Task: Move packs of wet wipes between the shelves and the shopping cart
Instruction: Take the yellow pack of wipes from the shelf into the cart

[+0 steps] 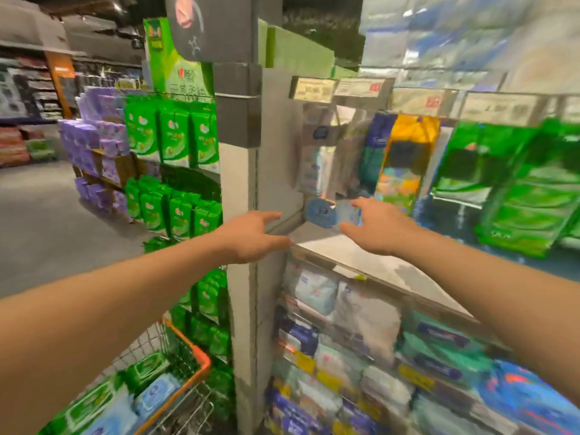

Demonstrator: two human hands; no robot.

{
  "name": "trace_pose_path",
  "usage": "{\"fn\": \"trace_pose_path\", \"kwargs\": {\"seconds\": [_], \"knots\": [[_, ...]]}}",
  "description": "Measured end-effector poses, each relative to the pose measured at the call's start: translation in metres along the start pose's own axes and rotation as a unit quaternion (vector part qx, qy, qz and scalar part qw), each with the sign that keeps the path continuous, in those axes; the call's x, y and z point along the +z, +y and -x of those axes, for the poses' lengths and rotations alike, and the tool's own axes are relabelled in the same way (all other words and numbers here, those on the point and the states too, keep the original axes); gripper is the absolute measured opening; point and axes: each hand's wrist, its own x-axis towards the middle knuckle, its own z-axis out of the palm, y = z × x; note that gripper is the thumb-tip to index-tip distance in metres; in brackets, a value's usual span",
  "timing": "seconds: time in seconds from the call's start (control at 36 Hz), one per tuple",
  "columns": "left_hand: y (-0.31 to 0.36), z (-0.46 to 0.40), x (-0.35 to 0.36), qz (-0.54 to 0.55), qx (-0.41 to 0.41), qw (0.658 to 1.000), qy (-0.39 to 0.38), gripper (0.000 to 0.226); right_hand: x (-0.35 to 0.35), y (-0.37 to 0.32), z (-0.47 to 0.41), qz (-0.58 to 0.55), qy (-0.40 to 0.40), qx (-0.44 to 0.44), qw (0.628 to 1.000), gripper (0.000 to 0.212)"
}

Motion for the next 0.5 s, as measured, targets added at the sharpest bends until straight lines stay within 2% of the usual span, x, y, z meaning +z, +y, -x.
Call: {"fn": "trace_pose_path", "kwargs": {"seconds": [0.14,0.33,0.42,0.5], "knots": [[0.043,-0.019,0.006,0.001,0.035,0.999,-0.006,0.074,-0.007,0.048,0.010,-0.020,0.006,0.042,0.999,0.051],[0.071,-0.061,0.019,-0.012,0.081,0.996,-0.033,0.084,-0.004,0.083,0.009,-0.039,0.003,0.093,0.995,0.065],[0.074,-0.083,0.024,-0.015,0.108,0.993,-0.035,0.099,-0.003,0.089,0.004,-0.061,0.013,0.114,0.992,0.067],[0.074,-0.109,0.026,-0.001,0.125,0.991,-0.038,0.094,-0.003,0.088,-0.004,-0.072,0.028,0.134,0.988,0.068]]}}
